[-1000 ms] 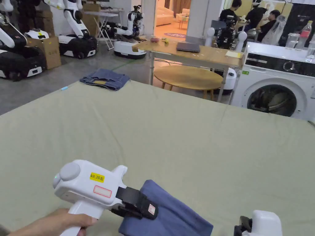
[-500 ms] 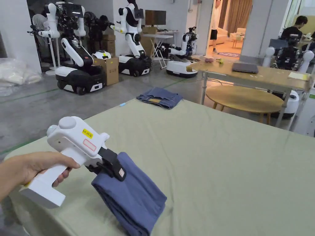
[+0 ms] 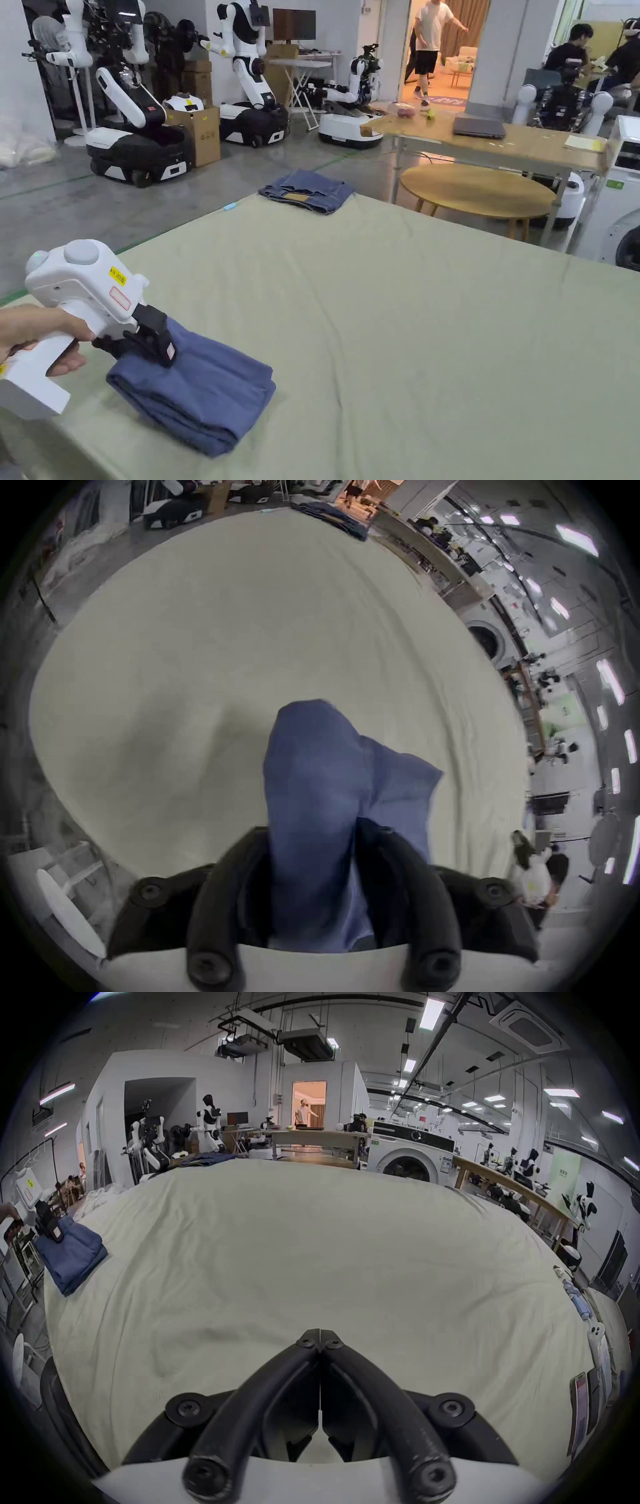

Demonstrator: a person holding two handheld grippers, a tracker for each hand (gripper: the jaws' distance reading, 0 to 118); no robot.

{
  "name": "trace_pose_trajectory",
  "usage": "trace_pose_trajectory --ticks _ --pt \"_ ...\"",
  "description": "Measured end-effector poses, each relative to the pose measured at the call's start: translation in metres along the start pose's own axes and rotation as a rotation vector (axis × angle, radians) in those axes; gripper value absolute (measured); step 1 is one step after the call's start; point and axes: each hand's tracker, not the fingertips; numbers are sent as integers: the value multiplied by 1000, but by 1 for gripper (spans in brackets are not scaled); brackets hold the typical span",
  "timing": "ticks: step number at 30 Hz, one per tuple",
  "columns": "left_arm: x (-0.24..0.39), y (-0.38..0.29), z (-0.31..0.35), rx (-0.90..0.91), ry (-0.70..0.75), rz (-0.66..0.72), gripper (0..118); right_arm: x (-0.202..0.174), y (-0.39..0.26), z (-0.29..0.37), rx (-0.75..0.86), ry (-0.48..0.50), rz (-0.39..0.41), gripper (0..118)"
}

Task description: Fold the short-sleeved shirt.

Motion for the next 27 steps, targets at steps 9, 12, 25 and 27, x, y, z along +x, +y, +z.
trace_pose_trajectory --ticks 9,12,25,27 --pt "26 2 44 194 206 -88 54 5 3 7 14 2 -9 0" --pt "53 -9 43 228 149 -174 54 9 5 11 28 -6 -22 0" --pt "237 -119 -44 536 -162 -443 53 51 19 28 98 -83 -123 0" --pt "267 -137 -51 643 -125 -510 50 58 24 31 116 -97 -140 0"
